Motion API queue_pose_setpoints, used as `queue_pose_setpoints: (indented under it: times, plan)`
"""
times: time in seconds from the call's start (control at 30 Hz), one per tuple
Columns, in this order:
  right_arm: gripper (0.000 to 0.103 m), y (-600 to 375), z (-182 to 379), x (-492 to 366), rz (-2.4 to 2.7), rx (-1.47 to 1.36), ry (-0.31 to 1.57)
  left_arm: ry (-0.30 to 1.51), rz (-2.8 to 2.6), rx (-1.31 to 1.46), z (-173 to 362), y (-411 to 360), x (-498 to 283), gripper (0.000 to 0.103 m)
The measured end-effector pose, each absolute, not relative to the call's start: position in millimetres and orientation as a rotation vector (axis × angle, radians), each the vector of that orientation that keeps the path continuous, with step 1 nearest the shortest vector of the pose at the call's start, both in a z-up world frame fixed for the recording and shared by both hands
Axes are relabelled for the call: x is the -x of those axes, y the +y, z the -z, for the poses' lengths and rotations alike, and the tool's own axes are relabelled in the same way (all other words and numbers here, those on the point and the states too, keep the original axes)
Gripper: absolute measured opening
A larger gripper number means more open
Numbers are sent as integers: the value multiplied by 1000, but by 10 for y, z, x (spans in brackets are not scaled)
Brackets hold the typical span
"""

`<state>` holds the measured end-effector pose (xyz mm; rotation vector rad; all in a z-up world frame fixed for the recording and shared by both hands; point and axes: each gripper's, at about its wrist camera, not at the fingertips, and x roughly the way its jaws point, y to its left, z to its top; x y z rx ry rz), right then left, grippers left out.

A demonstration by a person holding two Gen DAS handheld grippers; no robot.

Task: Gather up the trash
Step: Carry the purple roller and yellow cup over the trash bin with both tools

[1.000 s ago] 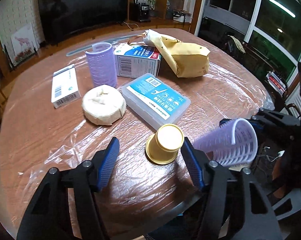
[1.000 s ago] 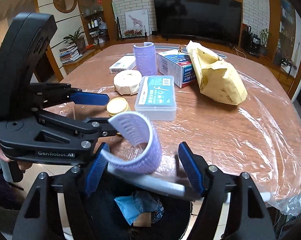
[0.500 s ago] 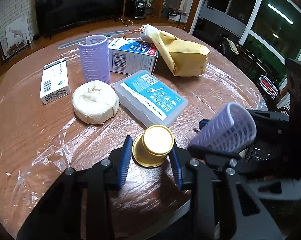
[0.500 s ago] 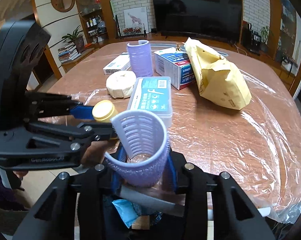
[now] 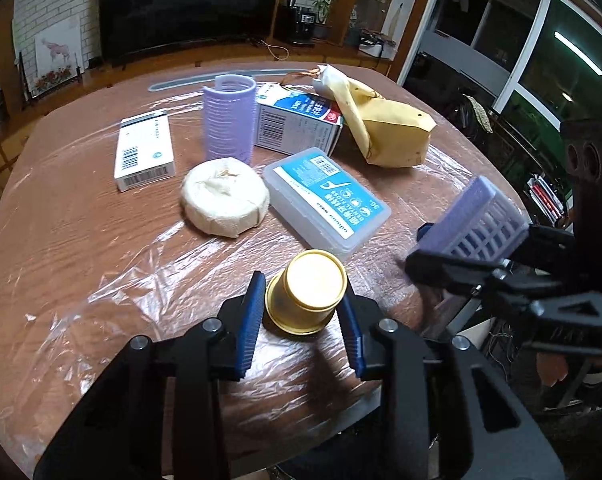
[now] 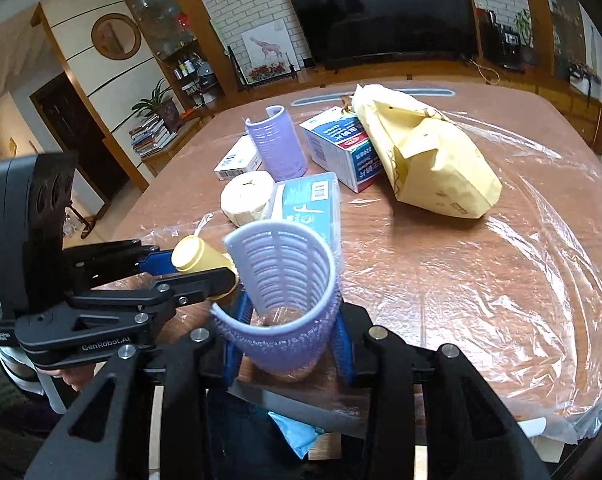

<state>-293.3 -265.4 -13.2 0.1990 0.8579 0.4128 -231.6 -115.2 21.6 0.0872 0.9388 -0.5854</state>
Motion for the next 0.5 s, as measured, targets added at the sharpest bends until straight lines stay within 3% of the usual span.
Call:
queue_pose_setpoints:
  times: [0.5]
  plan:
    - [36,-2797,-24,3067,-423,-216,861,909,560,-58,-386,-1070,2511,37]
